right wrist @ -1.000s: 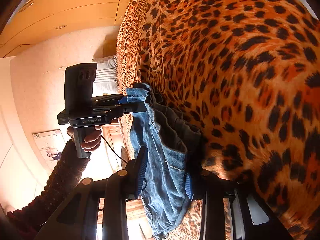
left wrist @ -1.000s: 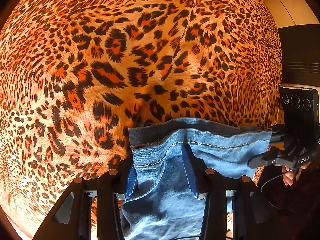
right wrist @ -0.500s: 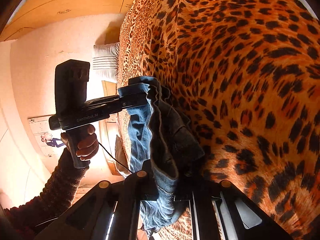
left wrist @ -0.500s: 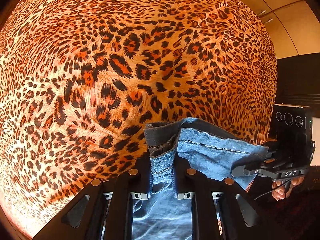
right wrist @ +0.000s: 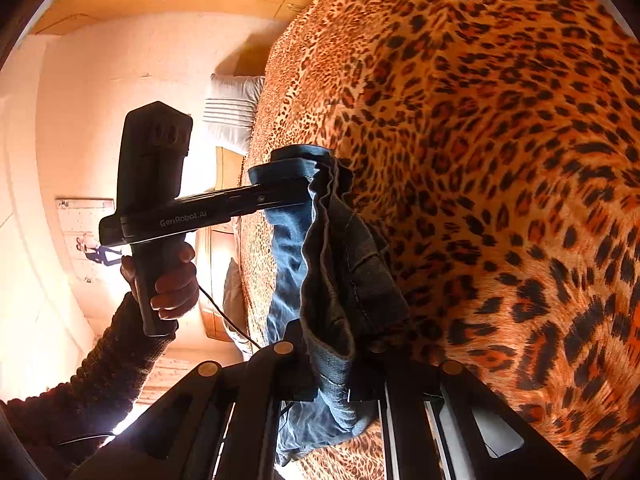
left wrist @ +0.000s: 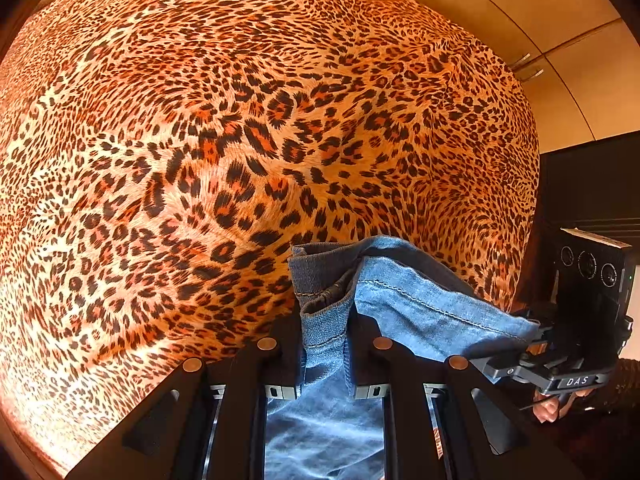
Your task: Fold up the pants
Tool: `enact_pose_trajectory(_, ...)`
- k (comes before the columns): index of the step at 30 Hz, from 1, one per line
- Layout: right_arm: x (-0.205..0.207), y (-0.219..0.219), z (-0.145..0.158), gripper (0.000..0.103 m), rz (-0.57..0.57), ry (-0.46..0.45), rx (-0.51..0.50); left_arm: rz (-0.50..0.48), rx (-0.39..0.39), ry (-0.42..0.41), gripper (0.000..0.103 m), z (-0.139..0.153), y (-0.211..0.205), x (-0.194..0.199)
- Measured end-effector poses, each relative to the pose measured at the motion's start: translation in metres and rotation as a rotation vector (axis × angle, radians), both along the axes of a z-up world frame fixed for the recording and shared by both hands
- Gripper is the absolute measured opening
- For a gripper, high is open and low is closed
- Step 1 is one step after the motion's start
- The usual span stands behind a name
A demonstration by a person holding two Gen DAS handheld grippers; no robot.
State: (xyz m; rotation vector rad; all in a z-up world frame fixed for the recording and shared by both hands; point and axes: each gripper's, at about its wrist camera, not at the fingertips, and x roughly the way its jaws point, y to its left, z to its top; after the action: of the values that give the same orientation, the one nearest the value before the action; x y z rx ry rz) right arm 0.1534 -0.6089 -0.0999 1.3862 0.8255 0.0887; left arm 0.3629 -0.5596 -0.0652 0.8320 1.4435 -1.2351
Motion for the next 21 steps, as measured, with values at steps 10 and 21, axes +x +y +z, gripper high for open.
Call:
enact_pose_trajectory(10,0.042,0.041,0.055,0.006,0.153,-0.083,-0.115,0.143,-0.126,0.006,0.013,0.061,0.081,0.023)
enact_pose_trajectory(21,0.085,0.135,0.073,0.006,0.455,-0.097,-0.191,0.393,-0.155,0.080,0.013,0.058,0.220,0.042)
